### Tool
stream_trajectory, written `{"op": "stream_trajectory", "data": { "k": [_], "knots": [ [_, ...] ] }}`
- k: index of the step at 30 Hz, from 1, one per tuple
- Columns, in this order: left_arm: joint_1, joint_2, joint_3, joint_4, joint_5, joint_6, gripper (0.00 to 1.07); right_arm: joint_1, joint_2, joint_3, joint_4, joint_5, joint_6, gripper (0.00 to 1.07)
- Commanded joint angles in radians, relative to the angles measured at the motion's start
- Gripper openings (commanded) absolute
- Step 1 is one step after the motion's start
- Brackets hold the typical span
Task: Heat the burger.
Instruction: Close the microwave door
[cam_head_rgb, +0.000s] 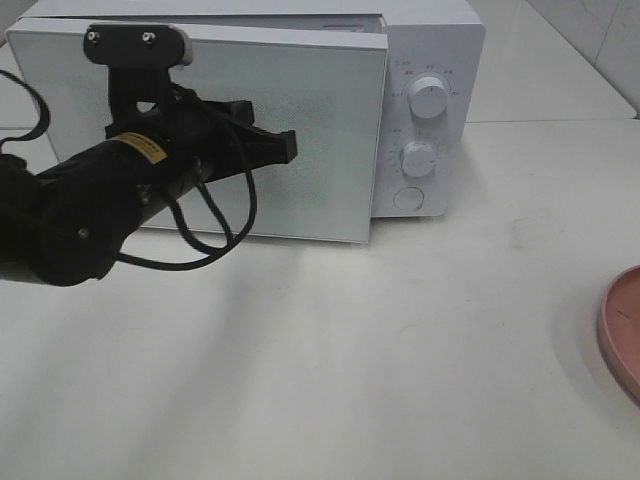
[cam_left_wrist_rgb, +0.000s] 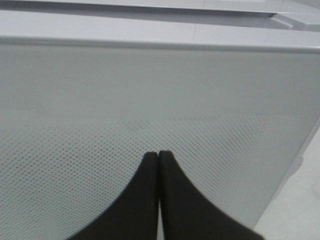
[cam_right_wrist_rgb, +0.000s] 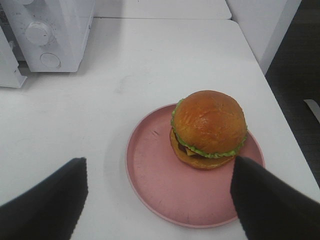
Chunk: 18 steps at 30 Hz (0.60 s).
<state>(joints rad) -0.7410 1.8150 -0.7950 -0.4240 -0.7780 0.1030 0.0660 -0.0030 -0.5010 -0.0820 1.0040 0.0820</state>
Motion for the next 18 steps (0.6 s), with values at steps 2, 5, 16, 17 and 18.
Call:
{"op": "stream_trajectory", "data": {
  "k": [2,5,16,17,18],
  "knots": [
    [-0.016,0.048,-0.094,-0.093,0.042,0.056,0.0,-0.005,-0.033,0.002,-0.004,-0.009,-0.011,0.76],
    [-0.016,0.082,-0.154,-0.121,0.071,0.08,0.0,-0.005,-0.033,0.002,-0.004,-0.009,-0.011,0.76],
    [0.015,0.171,-0.336,-0.173,0.15,0.118,0.0,-0.005,-0.033,0.002,-0.004,-0.009,-0.008,0.76],
    [0.021,0.175,-0.349,-0.173,0.153,0.118,0.0,-0.005,-0.033,0.002,-0.004,-0.009,-0.008,0.76],
    [0.021,0.175,-0.349,-0.173,0.153,0.118,0.0,-0.005,-0.033,0.002,-0.004,-0.009,-0.008,0.76]
  ]
}}
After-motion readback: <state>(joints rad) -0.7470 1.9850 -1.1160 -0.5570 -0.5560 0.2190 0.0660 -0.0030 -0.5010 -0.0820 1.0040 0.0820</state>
